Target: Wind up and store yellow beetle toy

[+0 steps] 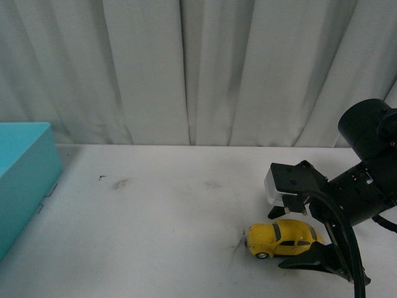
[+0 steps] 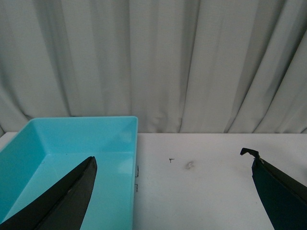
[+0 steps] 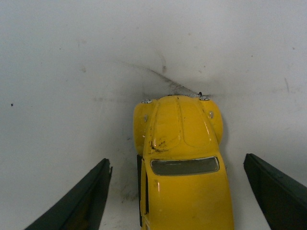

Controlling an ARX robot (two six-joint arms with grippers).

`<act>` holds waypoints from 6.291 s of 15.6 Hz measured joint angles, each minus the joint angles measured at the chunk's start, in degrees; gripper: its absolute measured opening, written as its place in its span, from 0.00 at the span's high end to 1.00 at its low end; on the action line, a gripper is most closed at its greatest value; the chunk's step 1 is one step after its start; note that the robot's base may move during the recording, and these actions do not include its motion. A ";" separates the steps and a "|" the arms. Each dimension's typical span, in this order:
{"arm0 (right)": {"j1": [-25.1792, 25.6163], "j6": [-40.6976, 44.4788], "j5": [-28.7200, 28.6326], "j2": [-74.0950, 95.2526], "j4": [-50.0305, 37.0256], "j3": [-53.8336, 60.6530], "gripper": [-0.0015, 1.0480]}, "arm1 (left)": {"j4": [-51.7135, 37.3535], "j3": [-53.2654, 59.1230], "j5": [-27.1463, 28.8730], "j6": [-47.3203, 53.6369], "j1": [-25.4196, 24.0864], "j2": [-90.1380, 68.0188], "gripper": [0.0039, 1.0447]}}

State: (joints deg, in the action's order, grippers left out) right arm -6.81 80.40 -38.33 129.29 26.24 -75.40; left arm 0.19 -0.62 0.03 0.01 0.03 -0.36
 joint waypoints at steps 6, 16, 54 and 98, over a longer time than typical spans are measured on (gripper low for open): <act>0.13 0.46 0.02 0.00 0.50 -0.31 0.60 | 0.02 0.00 0.00 0.00 0.00 0.00 0.06; 4.07 3.80 -0.42 -2.75 -0.61 5.75 0.60 | 0.02 0.00 0.00 0.00 0.00 0.00 0.06; 21.33 18.73 -7.02 -3.39 5.97 10.64 0.06 | 0.02 0.00 0.00 0.00 0.00 0.00 0.06; 6.82 -79.54 38.23 -111.54 -44.09 74.79 0.98 | 0.02 0.00 0.00 0.00 0.02 0.00 0.06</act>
State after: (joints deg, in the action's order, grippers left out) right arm 0.01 0.86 -0.10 17.76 -17.85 -0.60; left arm 0.21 -0.62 0.03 0.01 0.05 -0.36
